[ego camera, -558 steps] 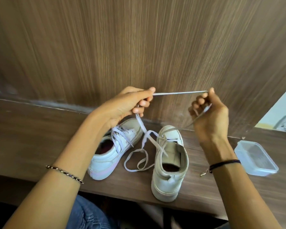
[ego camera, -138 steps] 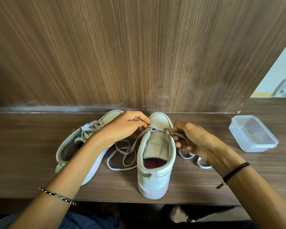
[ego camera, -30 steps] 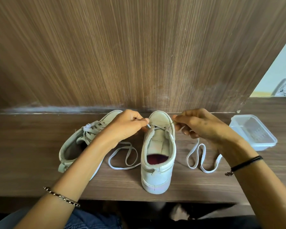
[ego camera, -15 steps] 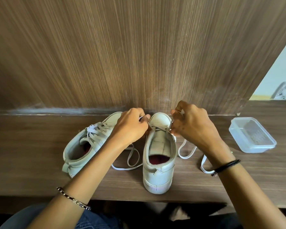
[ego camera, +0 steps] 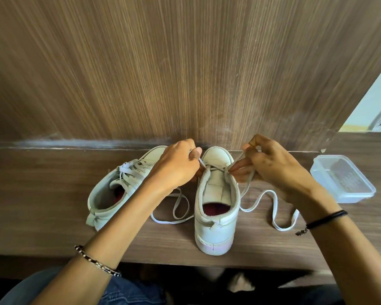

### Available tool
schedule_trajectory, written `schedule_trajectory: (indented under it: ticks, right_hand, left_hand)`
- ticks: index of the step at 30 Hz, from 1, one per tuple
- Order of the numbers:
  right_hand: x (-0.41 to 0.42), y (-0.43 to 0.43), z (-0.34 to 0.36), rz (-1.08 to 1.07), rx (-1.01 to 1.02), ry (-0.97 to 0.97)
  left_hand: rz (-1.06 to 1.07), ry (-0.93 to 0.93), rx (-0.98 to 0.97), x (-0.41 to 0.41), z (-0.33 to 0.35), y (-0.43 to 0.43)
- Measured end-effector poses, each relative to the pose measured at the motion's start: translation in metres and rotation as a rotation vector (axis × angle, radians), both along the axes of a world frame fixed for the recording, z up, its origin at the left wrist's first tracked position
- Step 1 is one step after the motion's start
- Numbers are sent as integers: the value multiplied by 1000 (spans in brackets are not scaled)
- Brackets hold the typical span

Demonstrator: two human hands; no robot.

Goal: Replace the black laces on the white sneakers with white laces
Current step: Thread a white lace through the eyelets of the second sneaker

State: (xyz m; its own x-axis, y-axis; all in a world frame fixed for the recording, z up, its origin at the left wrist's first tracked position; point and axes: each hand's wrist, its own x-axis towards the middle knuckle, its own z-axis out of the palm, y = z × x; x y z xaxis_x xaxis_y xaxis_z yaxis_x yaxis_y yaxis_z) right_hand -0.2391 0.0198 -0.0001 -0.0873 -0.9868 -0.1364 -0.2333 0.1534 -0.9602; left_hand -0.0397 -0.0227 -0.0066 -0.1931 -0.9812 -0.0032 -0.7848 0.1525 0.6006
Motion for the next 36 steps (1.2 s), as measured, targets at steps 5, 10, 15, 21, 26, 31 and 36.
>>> schedule_trajectory:
  ticks: [5, 10, 15, 21, 26, 31, 36]
  right_hand:
    - [-7, -2, 5, -1, 147, -355]
    - [-14, -2, 6, 46, 179, -350]
    - [-7, -3, 3, 43, -13, 86]
    - [9, -7, 4, 14, -291, 509]
    - [9, -7, 10, 81, -327, 412]
    - [-8, -4, 24, 2, -181, -31]
    - [-23, -2, 33, -16, -201, -314]
  left_hand:
    - [-47, 48, 59, 3, 2, -1]
    - [-41, 262, 195, 6, -8, -9]
    - [-66, 143, 106, 2, 2, -6]
    - [-133, -77, -232, -13, 5, 2]
    - [-383, 426, 7, -26, 15, 6]
    - [-364, 505, 154, -24, 17, 6]
    - [-324, 586, 202, -23, 19, 3]
